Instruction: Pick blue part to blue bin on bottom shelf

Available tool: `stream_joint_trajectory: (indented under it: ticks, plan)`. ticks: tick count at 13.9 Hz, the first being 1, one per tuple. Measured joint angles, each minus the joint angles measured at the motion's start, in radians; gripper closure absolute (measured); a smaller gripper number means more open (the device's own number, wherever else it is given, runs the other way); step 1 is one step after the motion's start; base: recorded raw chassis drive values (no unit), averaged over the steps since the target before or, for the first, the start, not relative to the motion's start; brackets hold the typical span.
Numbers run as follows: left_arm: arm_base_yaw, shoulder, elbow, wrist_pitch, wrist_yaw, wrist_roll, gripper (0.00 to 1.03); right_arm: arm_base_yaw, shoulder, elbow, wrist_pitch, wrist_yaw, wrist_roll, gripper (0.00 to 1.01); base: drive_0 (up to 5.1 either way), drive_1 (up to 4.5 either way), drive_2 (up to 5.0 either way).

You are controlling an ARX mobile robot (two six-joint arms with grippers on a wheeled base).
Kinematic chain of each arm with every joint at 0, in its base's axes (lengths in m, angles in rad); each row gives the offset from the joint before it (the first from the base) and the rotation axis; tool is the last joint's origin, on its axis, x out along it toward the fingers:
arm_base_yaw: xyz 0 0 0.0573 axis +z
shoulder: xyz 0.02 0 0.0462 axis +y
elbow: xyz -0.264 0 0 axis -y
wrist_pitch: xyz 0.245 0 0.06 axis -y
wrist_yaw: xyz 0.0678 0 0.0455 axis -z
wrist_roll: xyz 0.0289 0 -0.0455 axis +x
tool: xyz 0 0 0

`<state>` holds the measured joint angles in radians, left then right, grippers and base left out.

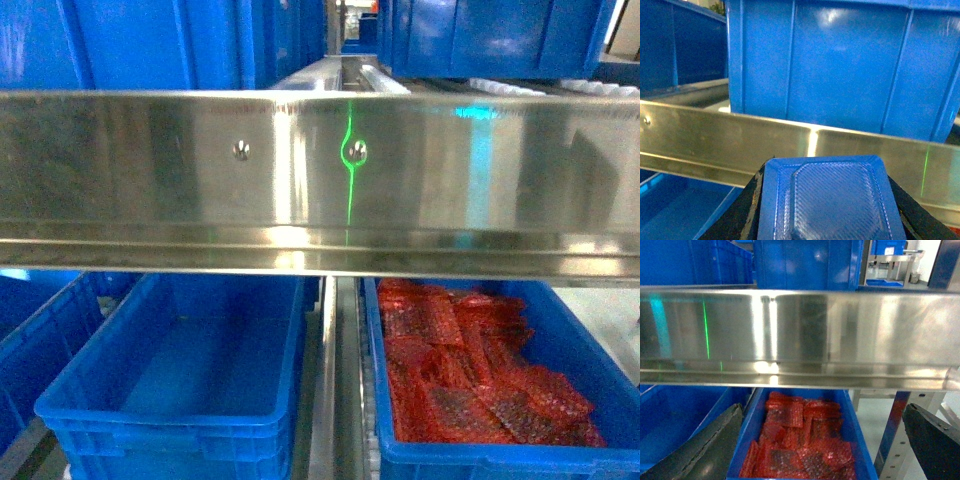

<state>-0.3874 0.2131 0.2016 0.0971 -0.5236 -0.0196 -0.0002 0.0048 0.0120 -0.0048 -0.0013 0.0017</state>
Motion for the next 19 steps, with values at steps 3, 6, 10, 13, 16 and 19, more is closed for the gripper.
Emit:
stream_joint_trajectory:
  ticks: [3,6,10,13,16,19]
  plan:
    - [0.000,0.000,0.000,-0.001,0.000,0.000,0.60,0.000,0.000,0.000,-0.001,0.002,0.002,0.03,0.0,0.00,0.0]
    - [0.000,0.000,0.000,-0.001,0.000,0.000,0.60,0.000,0.000,0.000,-0.001,0.002,0.002,0.03,0.0,0.00,0.0]
    - [0.000,0.000,0.000,-0.001,0.000,0.000,0.60,0.000,0.000,0.000,0.000,0.002,0.000,0.03,0.0,0.00,0.0]
    - [0.000,0.000,0.000,0.000,0.000,0.000,0.60,0.000,0.000,0.000,-0.001,0.001,0.001,0.03,0.0,0.00,0.0]
    - [0.000,0.000,0.000,-0.007,0.000,0.000,0.60,0.000,0.000,0.000,-0.003,0.001,0.000,0.03,0.0,0.00,0.0]
    - [0.000,0.000,0.000,-0.003,0.000,0.000,0.60,0.000,0.000,0.000,-0.002,0.001,0.001,0.03,0.0,0.00,0.0]
